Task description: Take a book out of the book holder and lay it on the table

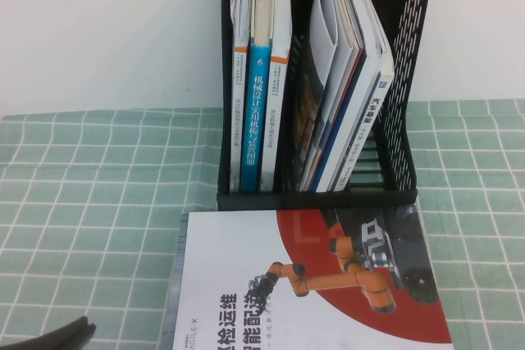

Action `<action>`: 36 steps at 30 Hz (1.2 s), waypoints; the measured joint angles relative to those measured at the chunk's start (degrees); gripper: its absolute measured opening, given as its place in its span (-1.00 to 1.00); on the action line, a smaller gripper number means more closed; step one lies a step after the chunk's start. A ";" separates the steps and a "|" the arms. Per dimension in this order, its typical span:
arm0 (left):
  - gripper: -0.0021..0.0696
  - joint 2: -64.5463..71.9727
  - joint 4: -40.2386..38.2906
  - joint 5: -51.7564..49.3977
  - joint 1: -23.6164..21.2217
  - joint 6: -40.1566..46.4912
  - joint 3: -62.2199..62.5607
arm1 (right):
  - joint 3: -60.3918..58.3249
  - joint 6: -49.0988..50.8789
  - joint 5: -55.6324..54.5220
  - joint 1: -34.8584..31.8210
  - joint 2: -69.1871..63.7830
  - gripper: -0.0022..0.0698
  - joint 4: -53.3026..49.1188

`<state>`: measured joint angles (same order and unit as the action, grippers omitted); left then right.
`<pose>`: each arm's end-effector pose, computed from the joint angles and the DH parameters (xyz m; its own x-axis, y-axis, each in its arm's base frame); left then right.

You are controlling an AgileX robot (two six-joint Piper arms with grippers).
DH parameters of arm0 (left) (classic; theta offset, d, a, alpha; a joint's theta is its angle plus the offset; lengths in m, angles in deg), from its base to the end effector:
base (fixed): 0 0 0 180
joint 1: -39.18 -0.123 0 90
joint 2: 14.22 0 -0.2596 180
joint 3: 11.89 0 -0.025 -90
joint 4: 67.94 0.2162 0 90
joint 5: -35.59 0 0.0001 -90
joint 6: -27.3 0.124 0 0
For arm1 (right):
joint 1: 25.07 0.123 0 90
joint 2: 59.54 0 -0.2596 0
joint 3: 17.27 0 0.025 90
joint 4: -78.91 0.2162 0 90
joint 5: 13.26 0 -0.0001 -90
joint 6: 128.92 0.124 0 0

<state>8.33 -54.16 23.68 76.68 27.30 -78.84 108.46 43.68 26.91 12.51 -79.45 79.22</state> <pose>0.0813 -0.0546 0.2256 -0.0153 0.3055 -0.9521 0.5896 0.7718 0.2382 0.0552 0.0431 0.2432 -0.2478 -0.3481 -0.9041 -0.6483 0.7530 -0.1122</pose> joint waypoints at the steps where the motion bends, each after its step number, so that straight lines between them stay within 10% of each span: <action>1: -0.95 0.00 0.00 -0.44 0.00 0.00 -0.24 | 0.00 0.00 0.00 0.00 0.00 -0.94 0.00; 26: -0.95 -2.75 -1.92 3.95 -0.27 -8.80 -1.18 | 0.00 0.00 0.13 0.00 0.00 -0.94 0.24; 36: -0.95 -10.99 -4.45 7.10 -21.68 -24.37 -8.19 | 0.00 0.00 0.13 0.00 0.00 -0.95 0.71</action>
<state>-2.66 -58.62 30.78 55.00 2.93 -87.02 108.46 43.68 27.05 12.51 -79.45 79.93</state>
